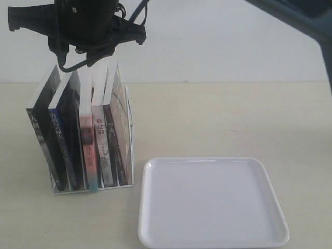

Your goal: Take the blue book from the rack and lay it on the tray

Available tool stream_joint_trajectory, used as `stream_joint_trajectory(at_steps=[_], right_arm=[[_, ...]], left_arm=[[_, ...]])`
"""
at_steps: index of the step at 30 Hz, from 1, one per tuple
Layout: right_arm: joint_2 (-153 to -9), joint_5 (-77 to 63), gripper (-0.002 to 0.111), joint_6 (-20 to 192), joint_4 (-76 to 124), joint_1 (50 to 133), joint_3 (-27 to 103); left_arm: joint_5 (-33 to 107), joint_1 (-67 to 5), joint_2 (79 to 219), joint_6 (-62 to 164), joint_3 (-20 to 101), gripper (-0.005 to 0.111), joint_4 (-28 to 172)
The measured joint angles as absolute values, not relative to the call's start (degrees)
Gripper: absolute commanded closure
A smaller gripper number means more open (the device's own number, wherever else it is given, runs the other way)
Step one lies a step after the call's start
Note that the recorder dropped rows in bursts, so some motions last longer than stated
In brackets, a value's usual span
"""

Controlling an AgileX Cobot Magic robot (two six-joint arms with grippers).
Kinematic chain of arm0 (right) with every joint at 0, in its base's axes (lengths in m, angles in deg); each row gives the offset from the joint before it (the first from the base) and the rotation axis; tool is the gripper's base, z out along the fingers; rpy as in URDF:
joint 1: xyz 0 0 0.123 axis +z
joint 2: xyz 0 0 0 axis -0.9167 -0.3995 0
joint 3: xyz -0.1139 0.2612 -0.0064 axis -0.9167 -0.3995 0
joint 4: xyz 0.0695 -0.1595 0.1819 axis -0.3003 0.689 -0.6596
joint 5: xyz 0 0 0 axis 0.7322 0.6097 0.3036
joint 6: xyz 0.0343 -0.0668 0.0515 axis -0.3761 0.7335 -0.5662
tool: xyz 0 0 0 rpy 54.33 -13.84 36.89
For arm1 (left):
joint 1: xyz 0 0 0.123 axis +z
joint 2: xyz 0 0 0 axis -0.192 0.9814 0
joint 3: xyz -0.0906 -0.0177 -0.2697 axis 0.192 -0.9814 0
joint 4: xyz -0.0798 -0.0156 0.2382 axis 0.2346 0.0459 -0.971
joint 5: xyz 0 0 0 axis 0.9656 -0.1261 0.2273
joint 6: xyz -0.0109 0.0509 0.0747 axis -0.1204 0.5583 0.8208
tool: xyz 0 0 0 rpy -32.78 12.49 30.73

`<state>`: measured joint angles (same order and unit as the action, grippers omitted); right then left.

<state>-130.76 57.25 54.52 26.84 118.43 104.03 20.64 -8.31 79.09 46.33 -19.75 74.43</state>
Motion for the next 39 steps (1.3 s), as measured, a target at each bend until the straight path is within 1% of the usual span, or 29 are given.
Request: stream_joint_trajectory(at_steps=[19, 28, 39], right_arm=[[-130.8, 56.9, 0.065, 54.7, 26.8, 118.4, 104.0], [-129.3, 60.2, 0.065, 56.9, 24.9, 118.4, 104.0], [-128.4, 57.6, 0.065, 56.2, 22.3, 120.4, 104.0]], left_arm=[[20.6, -8.3, 79.1, 46.3, -19.8, 0.103, 74.4], [20.6, -8.3, 79.1, 46.3, -19.8, 0.103, 74.4], [20.6, -8.3, 79.1, 46.3, -19.8, 0.103, 74.4]])
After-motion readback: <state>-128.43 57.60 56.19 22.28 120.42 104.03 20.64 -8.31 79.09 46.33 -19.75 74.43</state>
